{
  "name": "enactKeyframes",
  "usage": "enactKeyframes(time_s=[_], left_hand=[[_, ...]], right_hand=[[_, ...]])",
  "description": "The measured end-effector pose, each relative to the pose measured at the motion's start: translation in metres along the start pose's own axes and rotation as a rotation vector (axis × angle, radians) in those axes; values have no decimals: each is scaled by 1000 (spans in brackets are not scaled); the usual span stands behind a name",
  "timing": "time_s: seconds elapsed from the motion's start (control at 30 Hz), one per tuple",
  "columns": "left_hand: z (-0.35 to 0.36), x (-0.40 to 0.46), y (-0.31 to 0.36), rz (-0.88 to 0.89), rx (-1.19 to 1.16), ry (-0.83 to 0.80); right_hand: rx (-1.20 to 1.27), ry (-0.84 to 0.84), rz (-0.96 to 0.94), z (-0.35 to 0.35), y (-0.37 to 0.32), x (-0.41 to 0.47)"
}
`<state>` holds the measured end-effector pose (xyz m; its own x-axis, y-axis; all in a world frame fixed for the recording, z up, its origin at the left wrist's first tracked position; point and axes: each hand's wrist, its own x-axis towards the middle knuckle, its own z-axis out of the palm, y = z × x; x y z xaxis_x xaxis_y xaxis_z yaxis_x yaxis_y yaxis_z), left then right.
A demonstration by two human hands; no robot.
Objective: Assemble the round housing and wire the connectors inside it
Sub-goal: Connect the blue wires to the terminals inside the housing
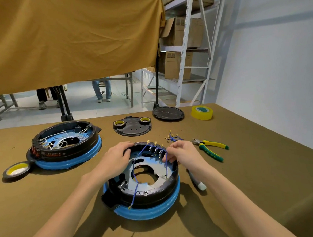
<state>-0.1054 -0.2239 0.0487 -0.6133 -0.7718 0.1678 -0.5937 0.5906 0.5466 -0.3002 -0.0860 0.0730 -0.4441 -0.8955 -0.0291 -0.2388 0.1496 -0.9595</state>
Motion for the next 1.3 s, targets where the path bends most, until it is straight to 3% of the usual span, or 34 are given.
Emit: enactKeyframes(time_s=[0.2,0.33,0.4,0.6,0.7,0.83,0.93,1.0,1.1,1.3], left_hand=[[-19,-17,-18,-130,239,3],[-14,-30,-25,-63,-162,-84],[-11,-33,-27,-93,-294,-34],[16,-40,-12,-402,-439,214],[11,-46,-13,-475,-476,120],[-25,-56,-16,-377,-463,-156],[-30,-48,-21,-265,-364,-95],[-24,-40,-22,-151,-373,-6],[-13,-27,-28,-66,-453,-41],[12,-20,-35,-146,-716,-13]], right_hand=[[-29,-107,22,10,-4,12],[-85,-124,-32,27,-17,15],[-104,-122,-75,34,-24,13],[-81,-166,7,30,-39,18],[-155,-286,130,24,-38,21],[-506,-402,133,27,-29,23],[-703,-340,72,40,-23,28],[-707,-279,59,50,-20,31],[-685,-222,96,57,-13,32],[-553,-211,177,62,-6,33]])
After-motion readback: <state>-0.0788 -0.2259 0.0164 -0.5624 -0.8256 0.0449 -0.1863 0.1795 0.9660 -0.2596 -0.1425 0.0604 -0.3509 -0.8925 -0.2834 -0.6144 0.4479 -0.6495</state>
